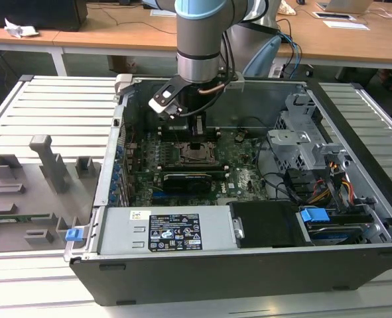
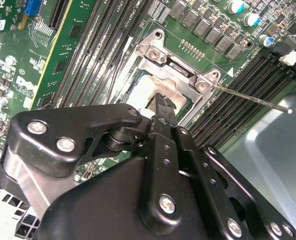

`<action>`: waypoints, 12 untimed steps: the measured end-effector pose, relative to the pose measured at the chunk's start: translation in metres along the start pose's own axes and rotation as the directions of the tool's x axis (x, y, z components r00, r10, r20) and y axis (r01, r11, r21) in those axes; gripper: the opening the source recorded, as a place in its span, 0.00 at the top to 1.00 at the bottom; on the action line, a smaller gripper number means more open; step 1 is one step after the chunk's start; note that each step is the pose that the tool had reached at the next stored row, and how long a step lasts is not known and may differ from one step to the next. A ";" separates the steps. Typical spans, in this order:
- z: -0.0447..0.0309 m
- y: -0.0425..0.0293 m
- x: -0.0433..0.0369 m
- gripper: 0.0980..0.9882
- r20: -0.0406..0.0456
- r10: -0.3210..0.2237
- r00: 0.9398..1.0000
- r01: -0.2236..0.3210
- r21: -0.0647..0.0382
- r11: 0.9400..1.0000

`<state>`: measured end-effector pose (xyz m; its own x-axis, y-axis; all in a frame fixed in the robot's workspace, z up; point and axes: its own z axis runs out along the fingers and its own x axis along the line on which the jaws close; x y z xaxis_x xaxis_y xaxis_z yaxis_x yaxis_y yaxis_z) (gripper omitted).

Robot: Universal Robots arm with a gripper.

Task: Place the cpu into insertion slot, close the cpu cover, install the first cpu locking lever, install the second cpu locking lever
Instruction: 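Install the first cpu locking lever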

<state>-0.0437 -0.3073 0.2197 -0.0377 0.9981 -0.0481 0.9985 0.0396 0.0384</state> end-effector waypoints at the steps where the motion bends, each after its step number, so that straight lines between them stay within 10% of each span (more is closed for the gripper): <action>1: -0.0003 0.0000 0.0000 0.99 0.000 0.000 1.000 0.000 0.000 1.000; 12: -0.0029 0.0001 -0.0002 0.99 0.000 0.000 1.000 0.000 0.000 1.000</action>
<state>-0.0437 -0.3073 0.2226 -0.0378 0.9981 -0.0483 0.9985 0.0396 0.0382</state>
